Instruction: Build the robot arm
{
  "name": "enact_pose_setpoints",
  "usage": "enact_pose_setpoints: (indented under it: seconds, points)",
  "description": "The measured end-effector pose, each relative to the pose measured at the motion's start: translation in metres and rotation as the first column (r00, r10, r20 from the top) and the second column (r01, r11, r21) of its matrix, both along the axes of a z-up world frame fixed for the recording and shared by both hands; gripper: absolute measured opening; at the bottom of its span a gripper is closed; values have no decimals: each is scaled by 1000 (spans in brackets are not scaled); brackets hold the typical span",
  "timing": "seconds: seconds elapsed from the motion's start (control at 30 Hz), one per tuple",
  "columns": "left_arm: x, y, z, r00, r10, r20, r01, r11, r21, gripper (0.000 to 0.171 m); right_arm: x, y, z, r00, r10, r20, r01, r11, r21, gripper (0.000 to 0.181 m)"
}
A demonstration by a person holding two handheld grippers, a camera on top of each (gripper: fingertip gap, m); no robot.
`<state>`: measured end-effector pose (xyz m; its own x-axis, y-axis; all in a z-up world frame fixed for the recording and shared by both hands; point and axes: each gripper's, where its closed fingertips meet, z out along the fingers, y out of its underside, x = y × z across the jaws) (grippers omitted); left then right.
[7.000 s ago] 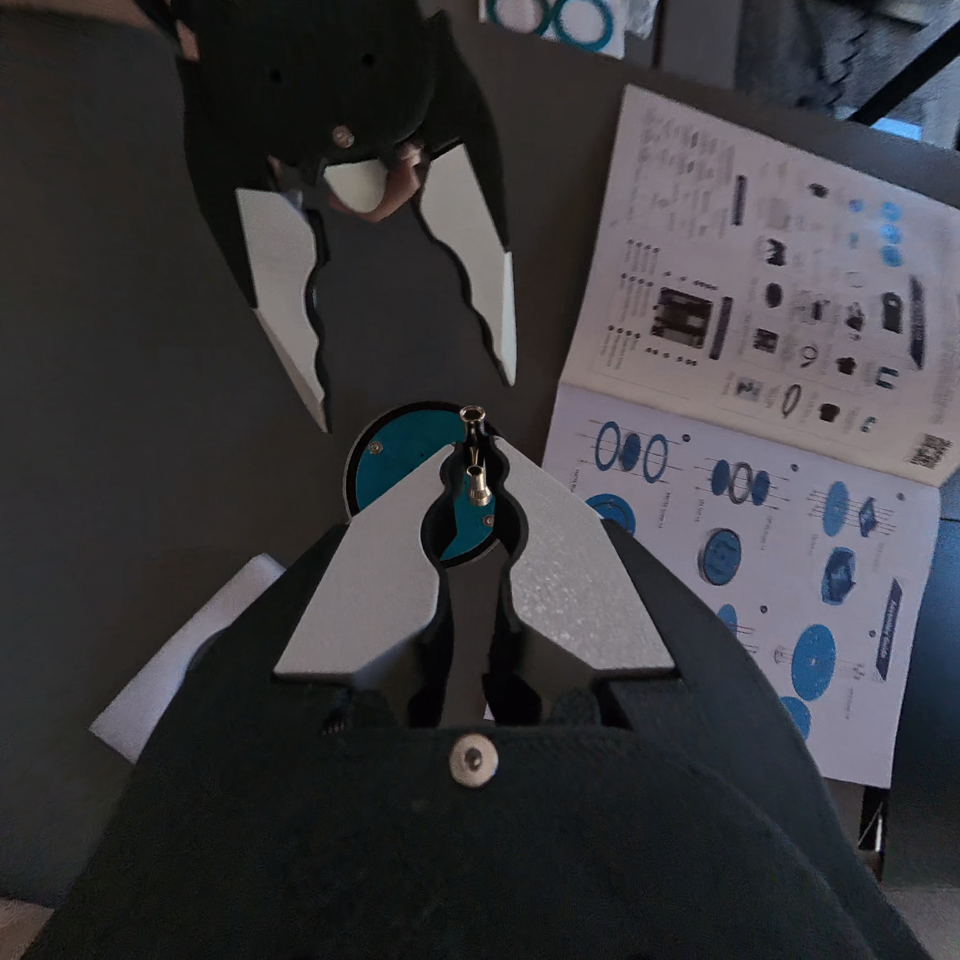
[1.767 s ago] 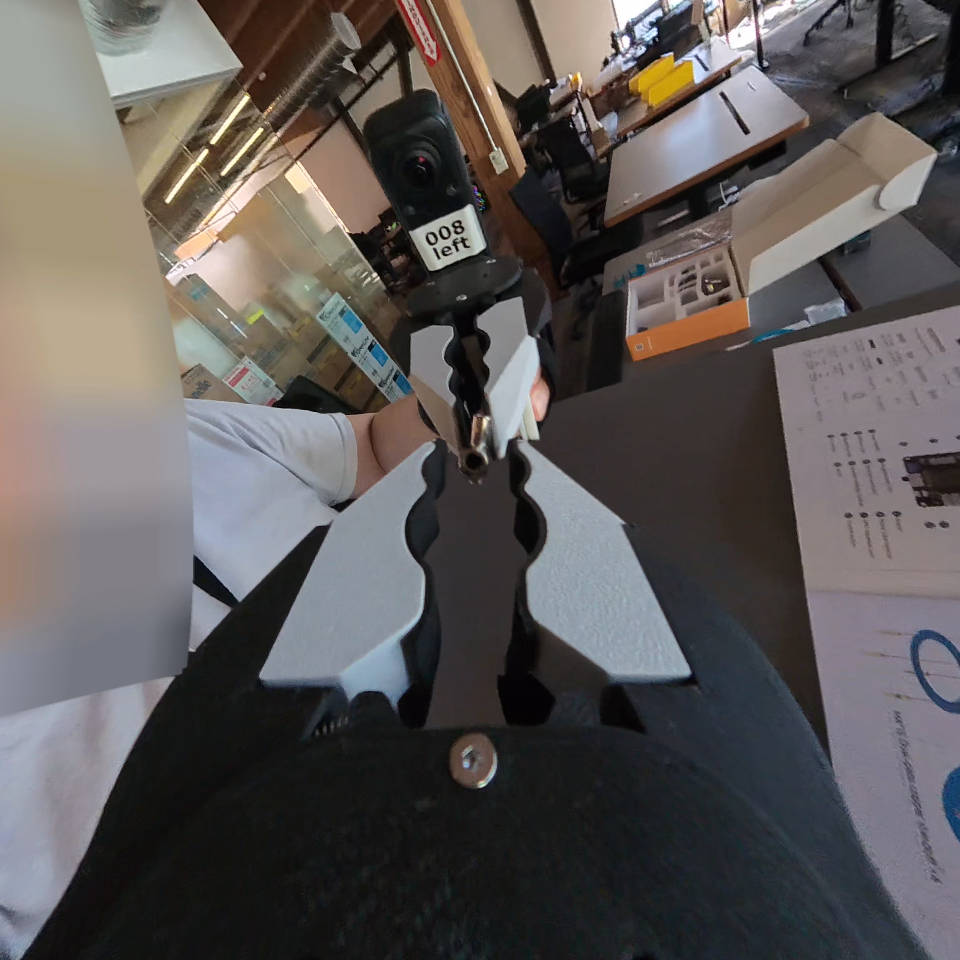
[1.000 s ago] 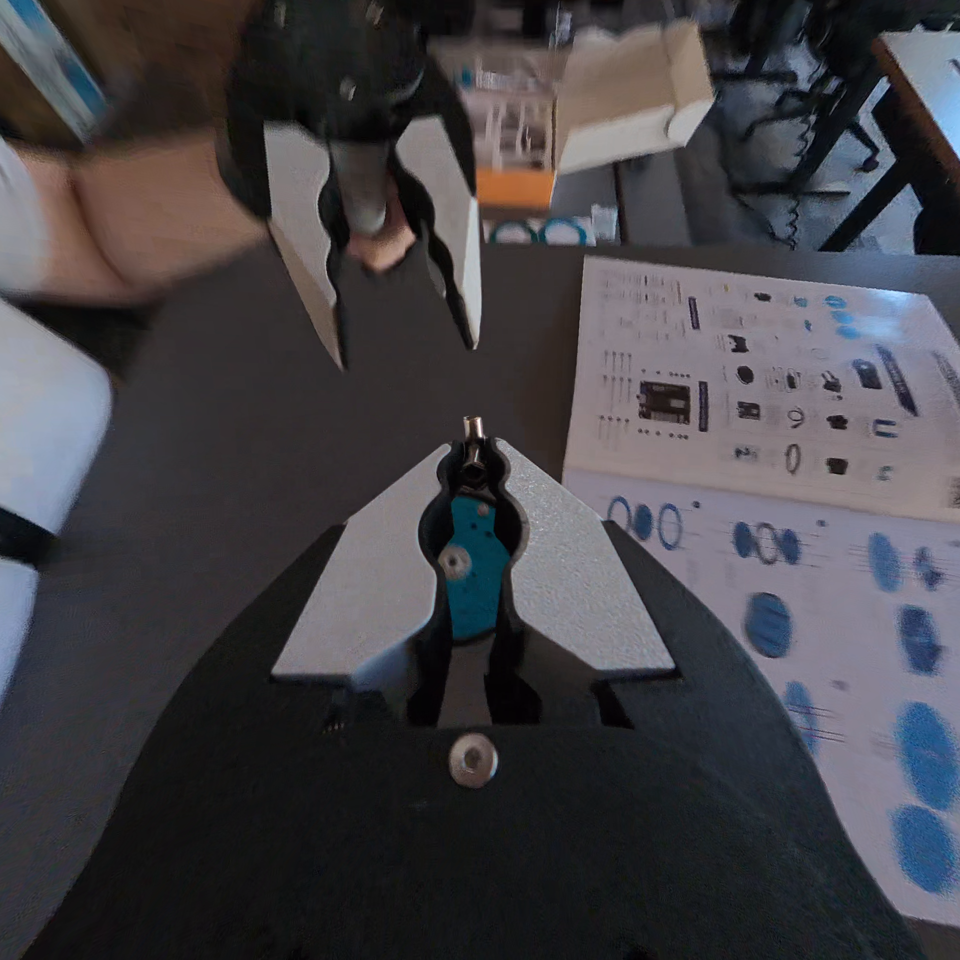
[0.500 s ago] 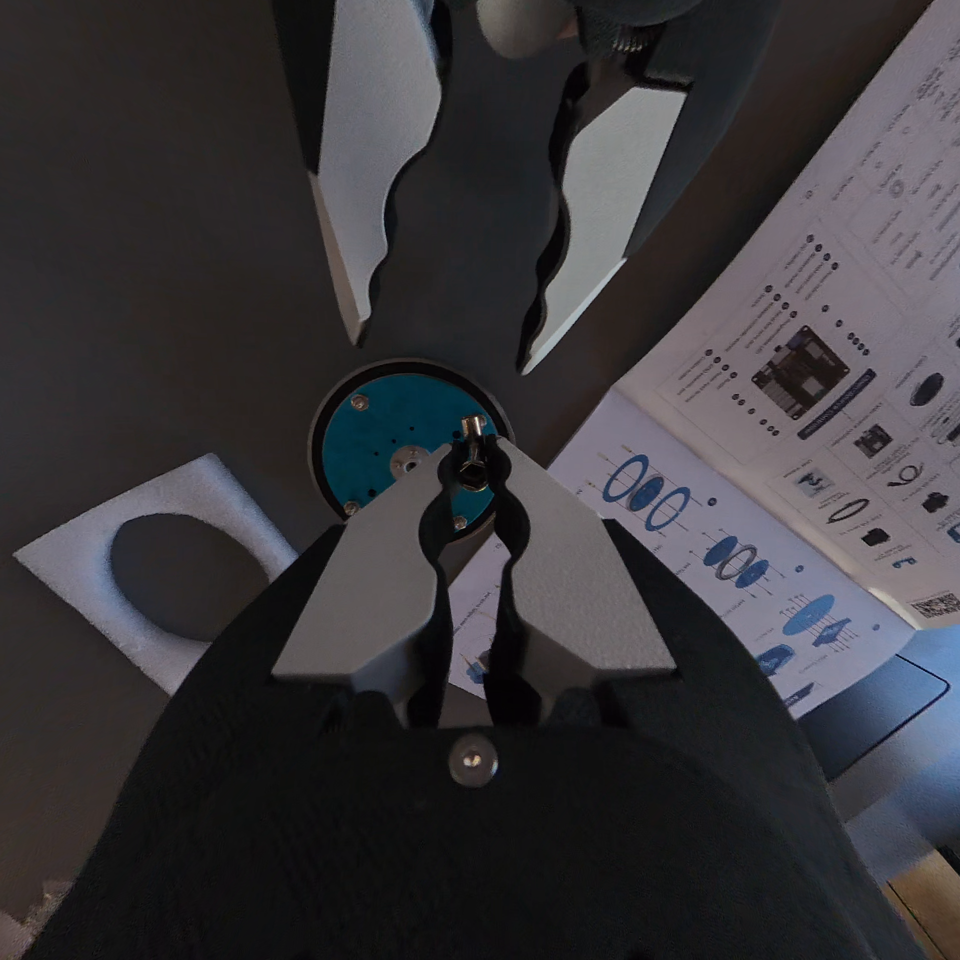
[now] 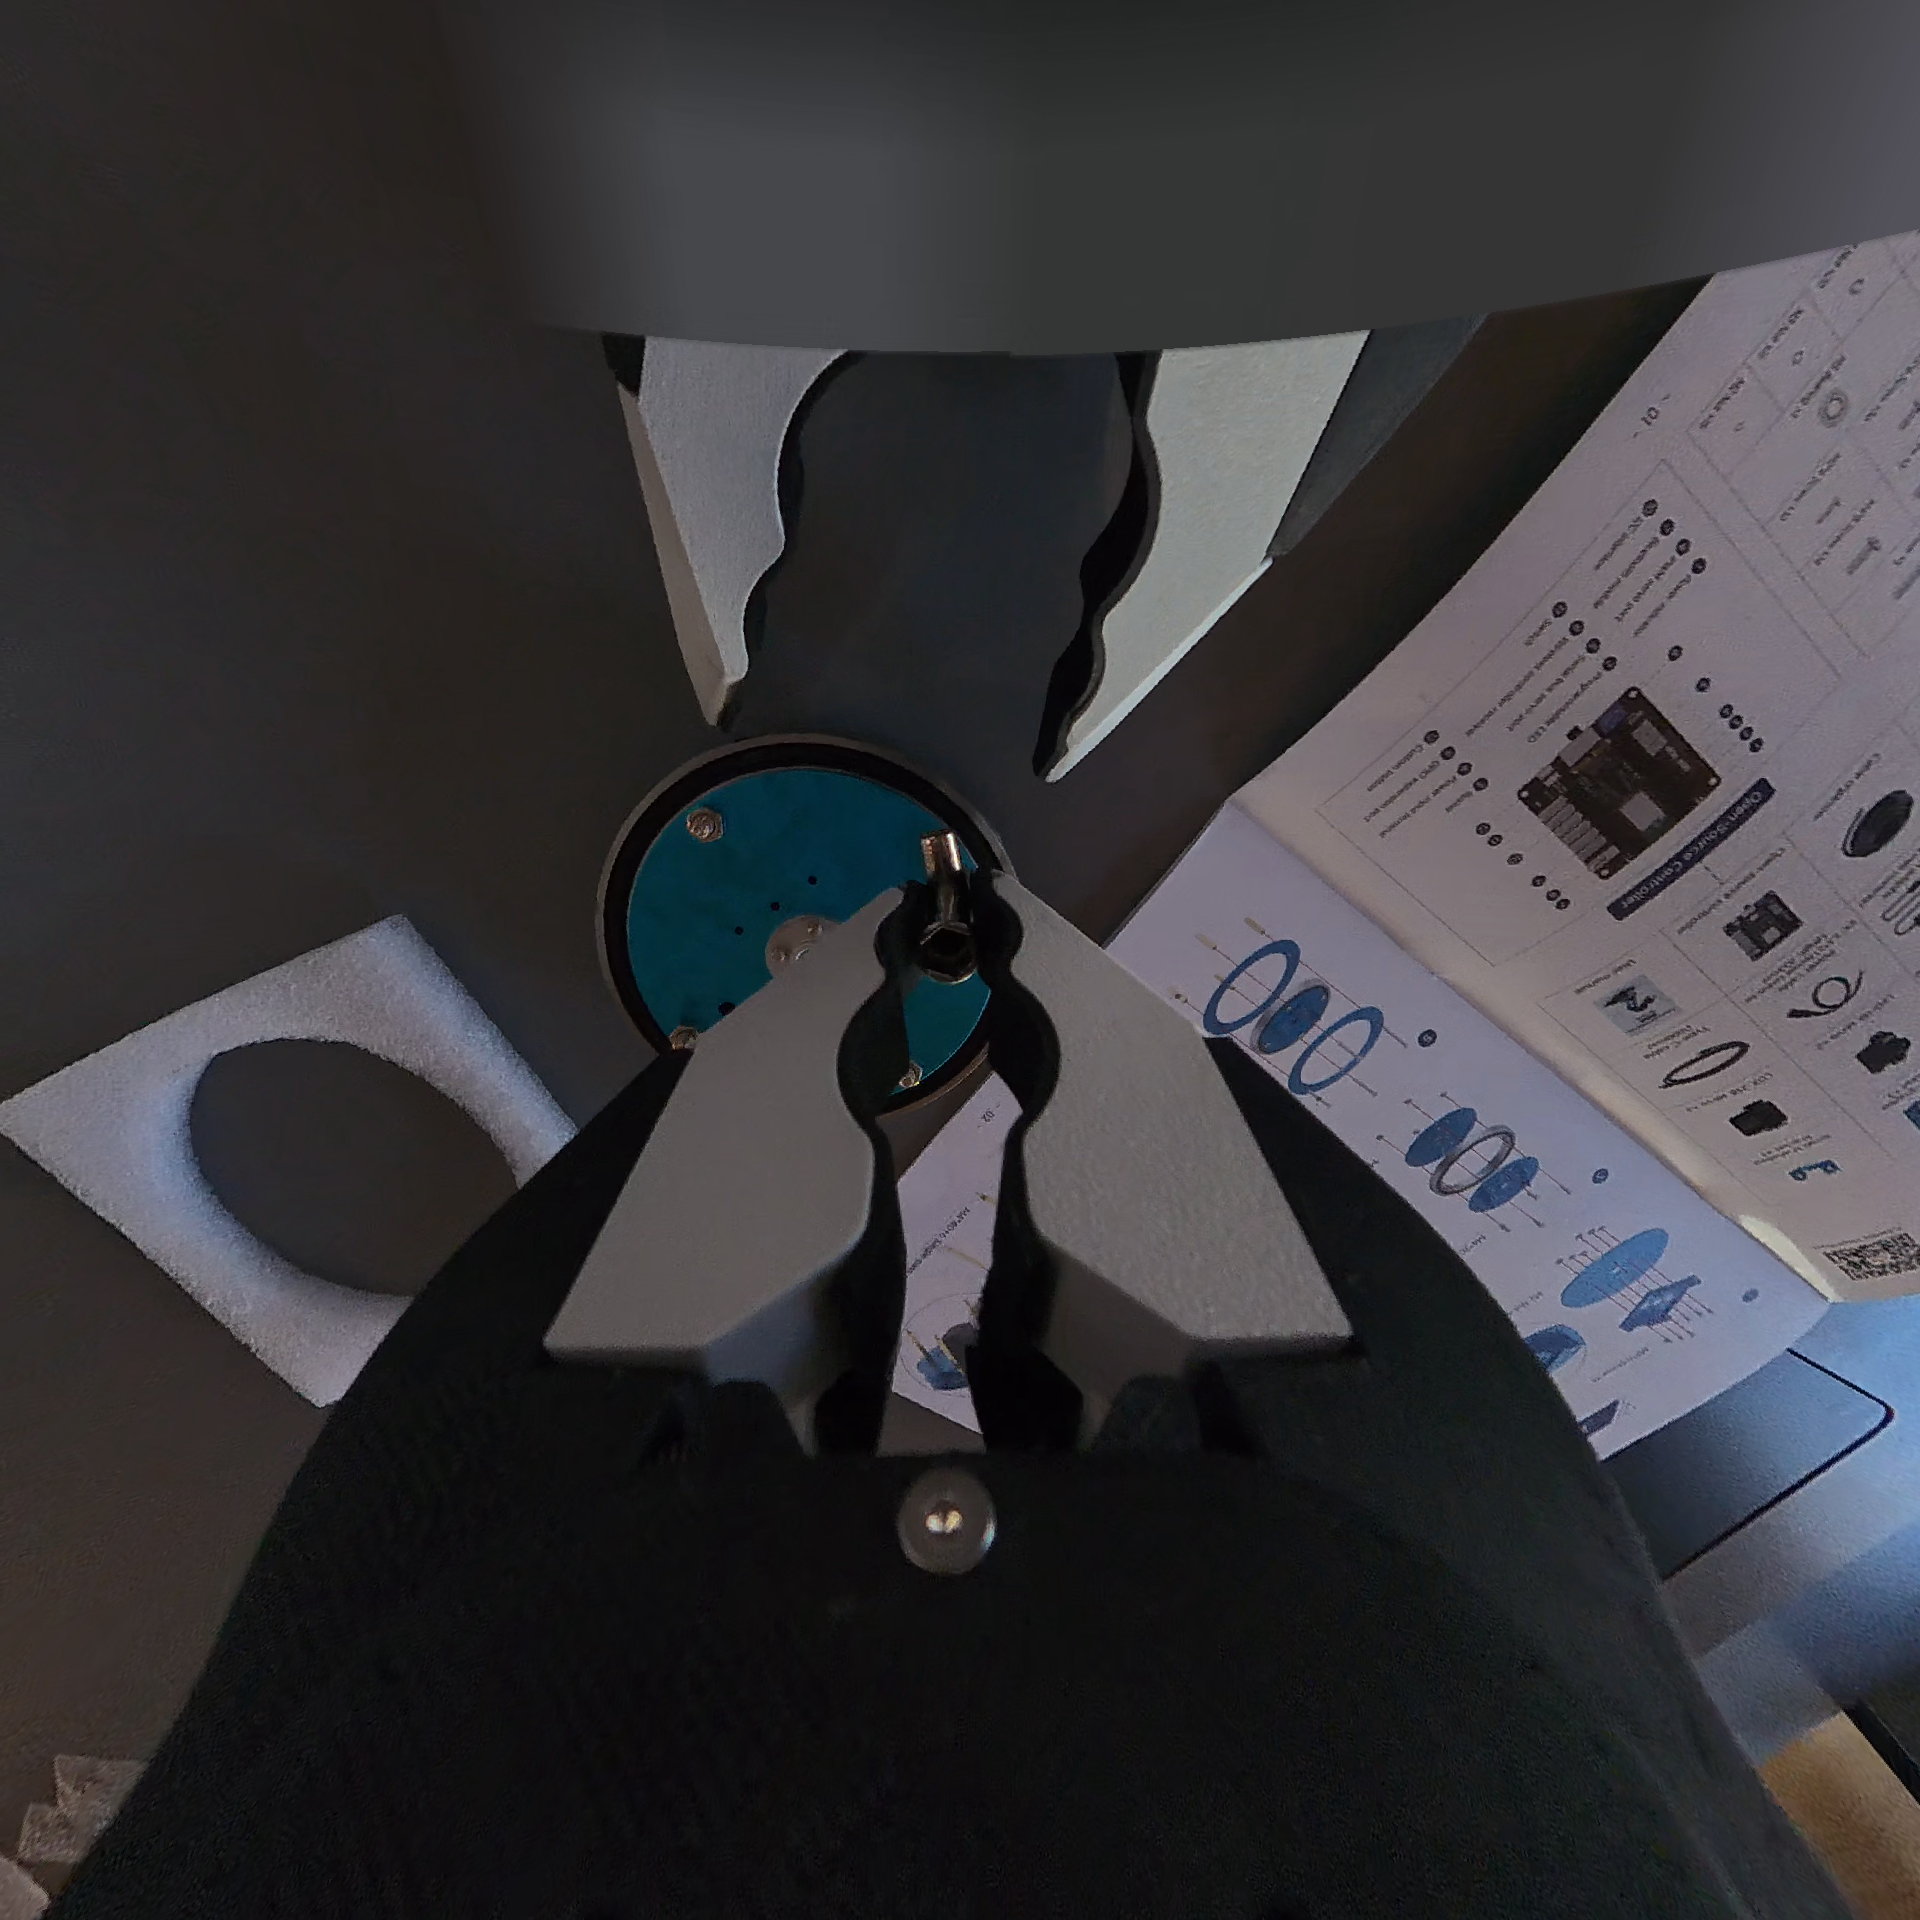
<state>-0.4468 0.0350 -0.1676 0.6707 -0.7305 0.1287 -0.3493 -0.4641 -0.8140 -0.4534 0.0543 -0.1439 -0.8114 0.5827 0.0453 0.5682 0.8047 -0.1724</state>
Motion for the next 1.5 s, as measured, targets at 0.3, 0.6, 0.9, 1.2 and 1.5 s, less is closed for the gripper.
enact_pose_setpoints:
  seconds: [0.3, 0.6, 0.9, 1.2, 1.5]
  points:
    - [2, -1, -4, 1000, -9, -30, 9, 1000, -7, 64, 1, -1, -3, 999, 44, 23, -44, 999, 2, 8]
    - [6, -2, -3, 1000, -22, -19, 22, 1000, -4, 60, 1, 0, -3, 977, 198, 75, -202, 978, 55, 8]
    - [2, 0, 7, 997, -13, 73, 15, 1000, -17, 56, 1, -2, -3, 998, -3, 70, 3, 1000, 11, 7]
    - [-33, 4, 19, 994, 69, 79, -70, 997, 13, 52, -1, -1, -5, 994, -111, 15, 111, 994, -11, 6]
    - [-38, 10, 29, 978, 110, 176, -113, 993, 12, 36, -2, 0, -5, 910, -414, 1, 414, 910, -17, 6]
